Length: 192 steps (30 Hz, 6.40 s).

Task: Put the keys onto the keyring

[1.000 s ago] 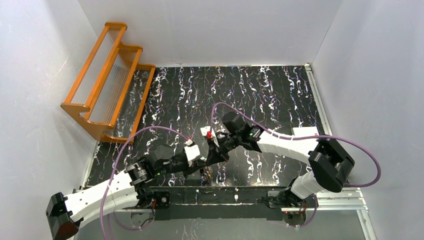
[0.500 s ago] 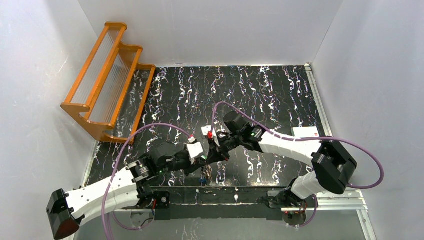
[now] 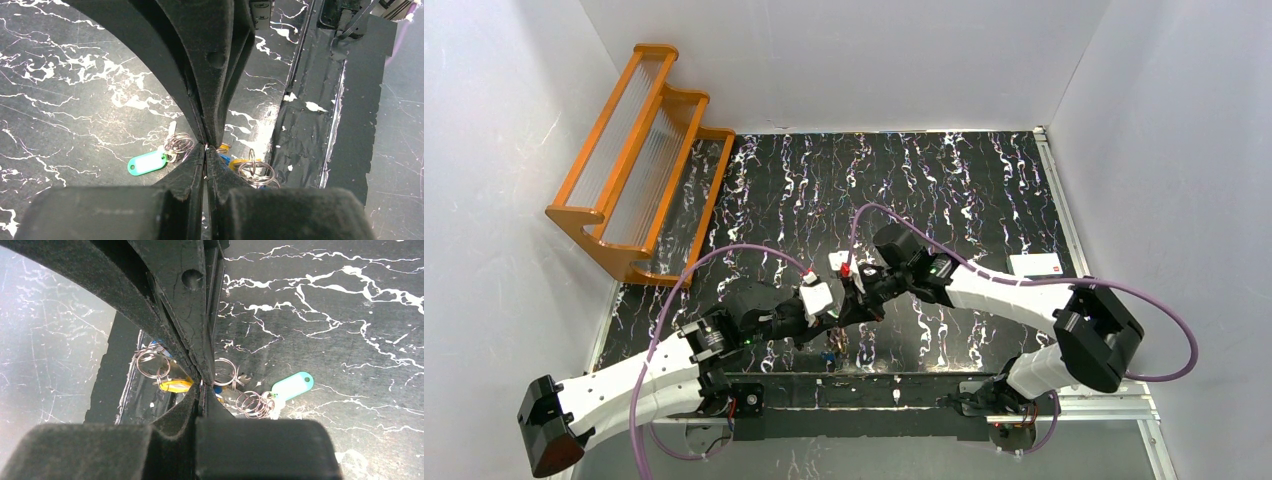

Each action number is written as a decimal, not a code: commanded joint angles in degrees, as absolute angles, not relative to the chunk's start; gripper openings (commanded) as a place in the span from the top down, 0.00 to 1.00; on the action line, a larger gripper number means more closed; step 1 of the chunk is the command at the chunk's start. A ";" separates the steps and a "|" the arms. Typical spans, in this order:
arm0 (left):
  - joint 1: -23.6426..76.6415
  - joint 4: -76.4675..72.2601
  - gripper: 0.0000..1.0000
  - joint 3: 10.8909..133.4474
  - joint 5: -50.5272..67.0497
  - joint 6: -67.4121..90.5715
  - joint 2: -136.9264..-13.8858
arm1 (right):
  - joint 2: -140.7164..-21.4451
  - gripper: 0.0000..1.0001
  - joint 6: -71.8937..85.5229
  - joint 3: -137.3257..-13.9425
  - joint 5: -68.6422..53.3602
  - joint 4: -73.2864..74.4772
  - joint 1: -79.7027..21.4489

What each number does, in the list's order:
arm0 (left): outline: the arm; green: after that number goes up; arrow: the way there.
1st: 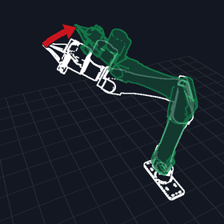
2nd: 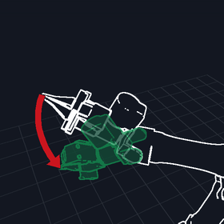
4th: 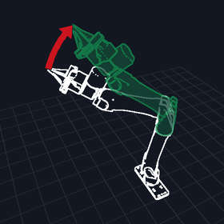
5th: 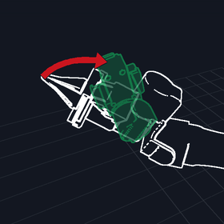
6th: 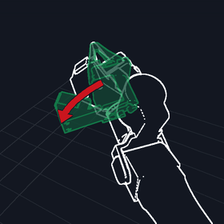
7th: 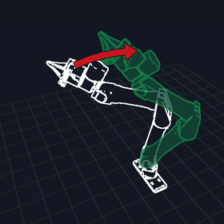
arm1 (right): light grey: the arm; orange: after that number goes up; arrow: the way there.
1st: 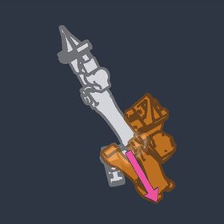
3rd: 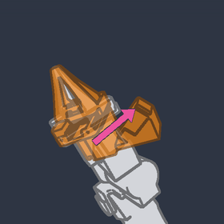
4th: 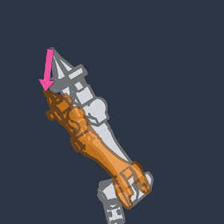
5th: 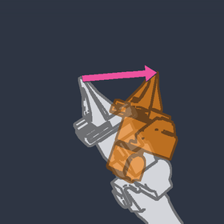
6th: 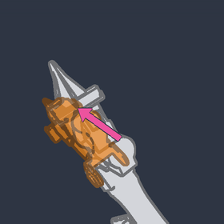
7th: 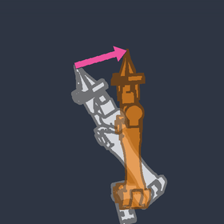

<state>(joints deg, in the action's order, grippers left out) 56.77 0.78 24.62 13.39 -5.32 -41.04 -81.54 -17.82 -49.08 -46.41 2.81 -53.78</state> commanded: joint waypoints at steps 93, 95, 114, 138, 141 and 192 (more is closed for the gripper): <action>56.95 -19.92 0.02 12.60 -17.16 19.21 -21.99 | -75.86 0.99 -12.90 -54.82 -36.89 -9.26 -34.74; 57.04 -19.23 0.02 12.89 -18.26 19.64 -22.20 | -78.93 0.99 -12.94 -58.29 -36.51 -9.31 -34.18; 57.03 -19.08 0.02 11.78 -17.38 23.11 -25.30 | -105.89 0.99 -6.66 -65.38 -47.65 -30.79 -32.75; 56.96 -16.97 0.02 16.57 -22.96 26.56 -39.62 | -85.36 0.19 3.24 -34.38 -34.22 -33.73 -32.55; 56.77 -18.65 0.02 17.42 -22.98 25.70 -42.87 | -84.11 0.12 2.66 -35.62 -34.16 -31.86 -31.89; 8.88 -76.72 0.02 12.67 -15.57 -3.12 -96.46 | -88.18 0.01 -1.86 -9.09 5.69 -76.44 -5.37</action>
<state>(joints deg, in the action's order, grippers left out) 9.56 -64.25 16.32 -20.10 -2.39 -93.89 -85.01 -2.37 -11.31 5.91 -61.60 -7.16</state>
